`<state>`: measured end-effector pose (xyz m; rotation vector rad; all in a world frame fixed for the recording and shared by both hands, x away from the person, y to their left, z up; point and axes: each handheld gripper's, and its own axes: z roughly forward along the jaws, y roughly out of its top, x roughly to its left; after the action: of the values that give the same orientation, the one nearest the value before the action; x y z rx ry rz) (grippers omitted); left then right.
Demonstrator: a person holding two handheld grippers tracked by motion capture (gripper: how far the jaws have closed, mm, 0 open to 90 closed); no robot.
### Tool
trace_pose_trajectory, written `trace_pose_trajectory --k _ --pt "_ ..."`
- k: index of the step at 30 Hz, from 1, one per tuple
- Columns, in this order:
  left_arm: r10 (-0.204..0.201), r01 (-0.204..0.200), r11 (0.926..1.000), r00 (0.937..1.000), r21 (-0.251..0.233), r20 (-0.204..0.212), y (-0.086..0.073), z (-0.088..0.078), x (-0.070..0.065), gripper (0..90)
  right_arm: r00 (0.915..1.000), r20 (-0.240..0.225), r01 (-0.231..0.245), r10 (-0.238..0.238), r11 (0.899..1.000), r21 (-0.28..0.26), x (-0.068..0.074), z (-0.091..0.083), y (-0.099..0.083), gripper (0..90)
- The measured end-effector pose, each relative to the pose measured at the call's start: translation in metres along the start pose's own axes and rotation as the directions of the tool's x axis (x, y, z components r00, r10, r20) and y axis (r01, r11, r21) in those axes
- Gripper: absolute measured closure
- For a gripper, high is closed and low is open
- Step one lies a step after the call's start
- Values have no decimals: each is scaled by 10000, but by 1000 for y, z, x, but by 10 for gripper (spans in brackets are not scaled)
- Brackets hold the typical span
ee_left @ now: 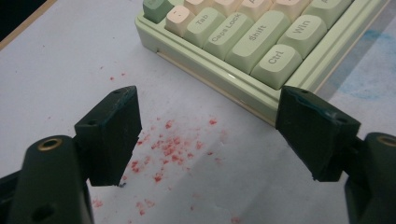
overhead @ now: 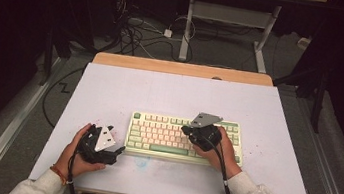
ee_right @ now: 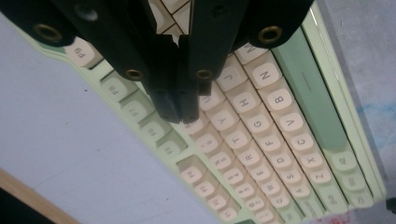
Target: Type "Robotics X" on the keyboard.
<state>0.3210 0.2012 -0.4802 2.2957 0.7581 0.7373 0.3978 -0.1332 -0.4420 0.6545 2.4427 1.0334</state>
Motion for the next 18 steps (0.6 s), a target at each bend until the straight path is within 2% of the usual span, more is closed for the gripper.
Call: trace_pose_trajectory --k 2,6,10,13,18 --pt "-136 136 9999 9999 -39 51 0 0 1 212 9999 57 -95 96 9998 -180 -2 -5 0 890" --pt "-280 281 9996 9996 -101 70 0 0 2 215 9995 184 -236 248 9977 -633 -3 -14 0 817" --pt "-348 348 9993 9994 -109 59 0 0 3 216 9985 407 -320 368 9932 -1120 -6 -25 -1 672" --pt "-230 230 9997 9997 -34 -62 0 0 2 218 9977 561 -286 377 9874 -1555 -8 -34 -2 567" --pt "-277 277 9996 9996 -69 -31 0 -1 3 217 9940 946 -357 543 9815 -1882 -10 -47 -5 423"
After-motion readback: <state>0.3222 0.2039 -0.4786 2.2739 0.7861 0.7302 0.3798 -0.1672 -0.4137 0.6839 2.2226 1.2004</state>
